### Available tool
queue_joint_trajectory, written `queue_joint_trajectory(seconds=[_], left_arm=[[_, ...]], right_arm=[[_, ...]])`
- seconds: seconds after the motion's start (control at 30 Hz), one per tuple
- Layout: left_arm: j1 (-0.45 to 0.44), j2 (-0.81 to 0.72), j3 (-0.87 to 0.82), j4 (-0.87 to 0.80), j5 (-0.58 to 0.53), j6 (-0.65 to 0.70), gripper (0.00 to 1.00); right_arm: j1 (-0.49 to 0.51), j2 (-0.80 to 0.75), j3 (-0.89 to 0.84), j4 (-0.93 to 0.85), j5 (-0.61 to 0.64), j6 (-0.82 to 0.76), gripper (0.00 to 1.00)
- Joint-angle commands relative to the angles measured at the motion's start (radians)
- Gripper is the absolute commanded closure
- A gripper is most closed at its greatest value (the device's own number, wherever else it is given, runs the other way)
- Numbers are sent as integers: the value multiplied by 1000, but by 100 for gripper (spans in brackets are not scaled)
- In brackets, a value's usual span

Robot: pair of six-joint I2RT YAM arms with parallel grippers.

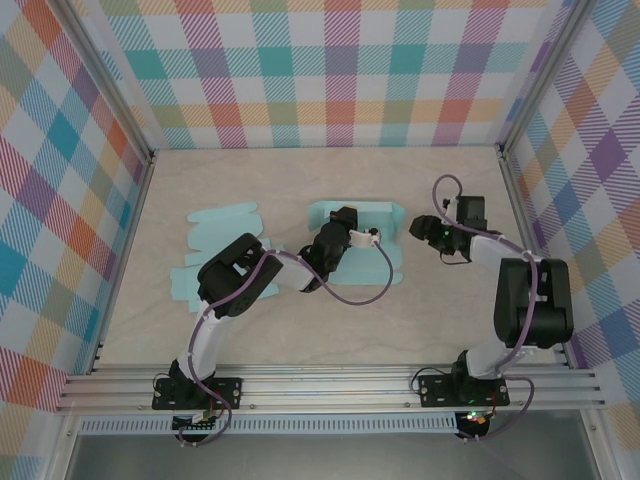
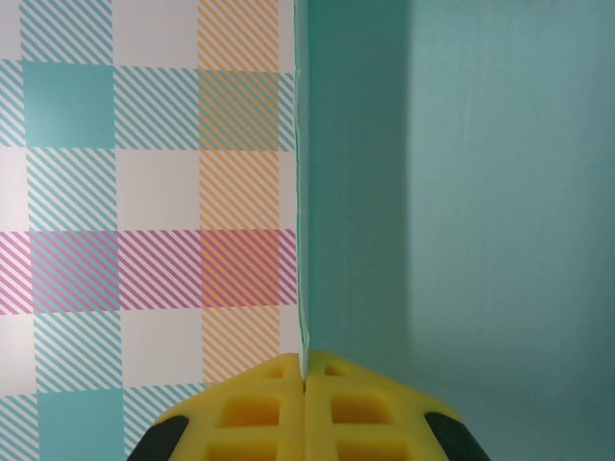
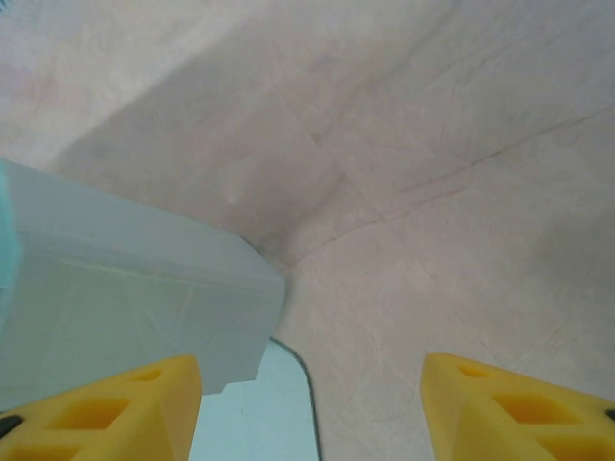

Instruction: Fold the paper box

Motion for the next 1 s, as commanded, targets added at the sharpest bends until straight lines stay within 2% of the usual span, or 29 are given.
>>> queue_joint_trajectory(seconds=[0.0,0.53,0.97], left_arm=[[-1,-7,15,-47,4,2,100],[-1,4,25,-57,11,-2,100],[-3,-8,7,-58,20,-7,100]], right_arm=[[24,19,23,56,-64,-18,34],[122,112,75,116,-49,-57,32],[178,172,133,149,99,-63,34]])
